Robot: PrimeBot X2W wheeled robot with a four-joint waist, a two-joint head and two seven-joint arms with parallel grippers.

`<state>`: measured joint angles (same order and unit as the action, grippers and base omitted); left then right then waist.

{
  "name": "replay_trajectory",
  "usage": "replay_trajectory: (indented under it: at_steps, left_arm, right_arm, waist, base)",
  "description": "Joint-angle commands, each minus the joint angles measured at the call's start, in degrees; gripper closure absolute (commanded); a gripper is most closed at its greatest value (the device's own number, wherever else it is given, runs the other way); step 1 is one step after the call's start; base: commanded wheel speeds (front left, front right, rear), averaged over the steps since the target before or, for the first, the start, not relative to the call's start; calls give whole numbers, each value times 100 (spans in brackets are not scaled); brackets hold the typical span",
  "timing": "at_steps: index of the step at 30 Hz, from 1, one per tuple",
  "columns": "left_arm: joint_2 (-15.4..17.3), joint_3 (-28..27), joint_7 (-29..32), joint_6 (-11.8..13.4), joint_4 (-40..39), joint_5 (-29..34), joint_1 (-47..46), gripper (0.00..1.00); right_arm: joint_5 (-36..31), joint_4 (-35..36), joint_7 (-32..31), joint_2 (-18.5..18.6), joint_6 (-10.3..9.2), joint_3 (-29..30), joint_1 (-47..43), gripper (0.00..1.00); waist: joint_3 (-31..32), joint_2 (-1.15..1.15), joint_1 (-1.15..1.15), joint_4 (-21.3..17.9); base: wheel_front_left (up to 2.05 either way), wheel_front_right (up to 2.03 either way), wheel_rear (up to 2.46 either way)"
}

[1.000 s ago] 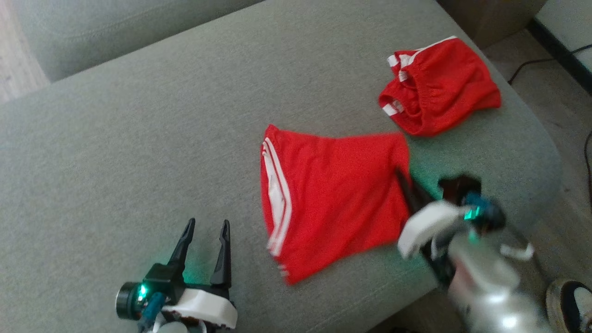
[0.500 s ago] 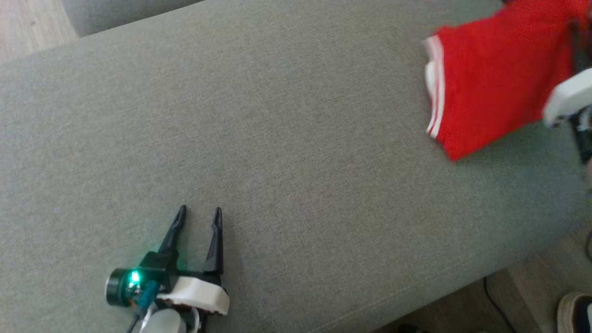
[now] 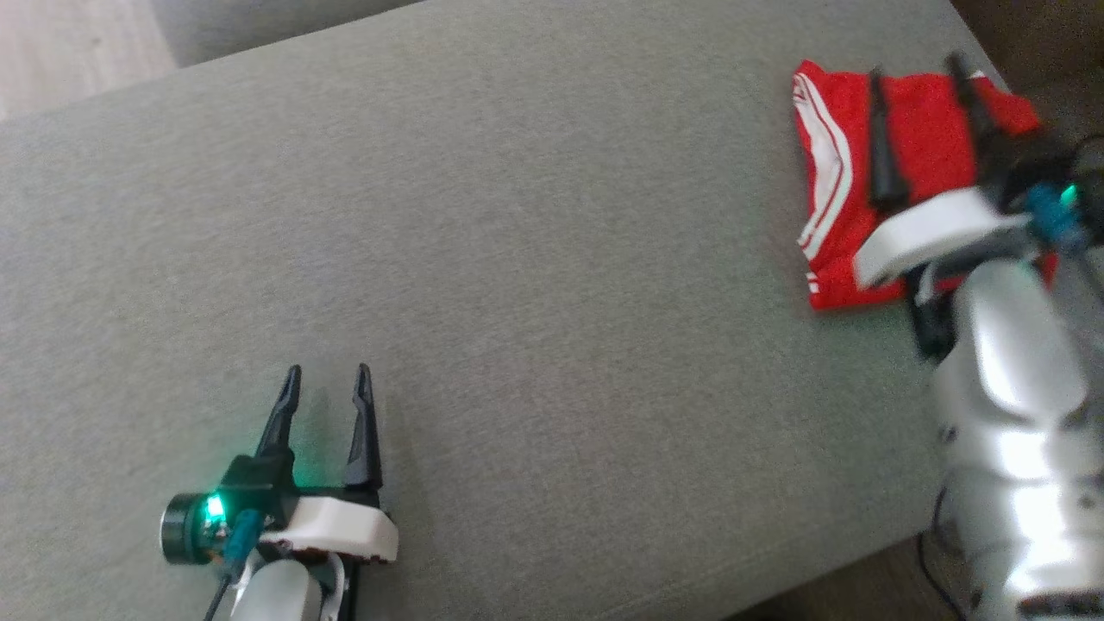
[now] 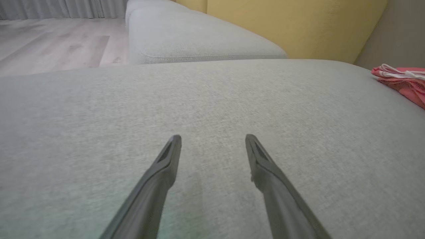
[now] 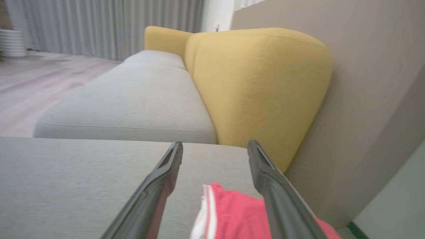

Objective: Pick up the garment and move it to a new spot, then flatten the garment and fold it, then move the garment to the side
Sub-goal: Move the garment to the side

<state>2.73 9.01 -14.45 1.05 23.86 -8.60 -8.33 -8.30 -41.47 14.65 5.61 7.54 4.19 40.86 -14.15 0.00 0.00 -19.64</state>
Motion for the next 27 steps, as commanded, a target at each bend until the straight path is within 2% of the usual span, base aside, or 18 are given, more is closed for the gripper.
replay_trajectory:
  at_steps: [1, 4, 8, 13, 16, 27]
  left_arm:
    - [15, -241, -55, 69, -193, -12, -112, 0]
    - [15, -389, -55, 164, -262, -98, -38, 0]
    - [15, -590, -55, 227, -340, -89, 138, 0]
    - [15, -773, -55, 206, -281, -305, 364, 0]
    - [15, -764, -55, 195, -370, -380, 500, 0]
    - [15, -808, -55, 72, -446, -449, 819, 0]
  right_arm:
    - [209, 426, 35, -104, -5, -336, -160, 0]
    - [526, 924, 35, -184, -5, -811, -755, 0]
    - [864, 1284, 35, -240, -5, -1131, -1500, 0]
    - [1057, 1268, 35, -268, -5, -1250, -2352, 0]
    - [1165, 1236, 35, -270, -5, -1347, -2641, 0]
    - [1343, 1336, 35, -272, -5, -1283, -3055, 0]
  waist:
    - [76, 0, 0, 175]
    - [173, 0, 0, 430]
    - [305, 0, 0, 781]
    - [522, 0, 0, 1335]
    - [636, 0, 0, 1541]
    - [909, 0, 0, 1697]
  base:
    - [0, 0, 0]
    - [0, 0, 0]
    - [0, 0, 0]
    - [0, 0, 0]
    - [0, 0, 0]
    - [0, 0, 0]
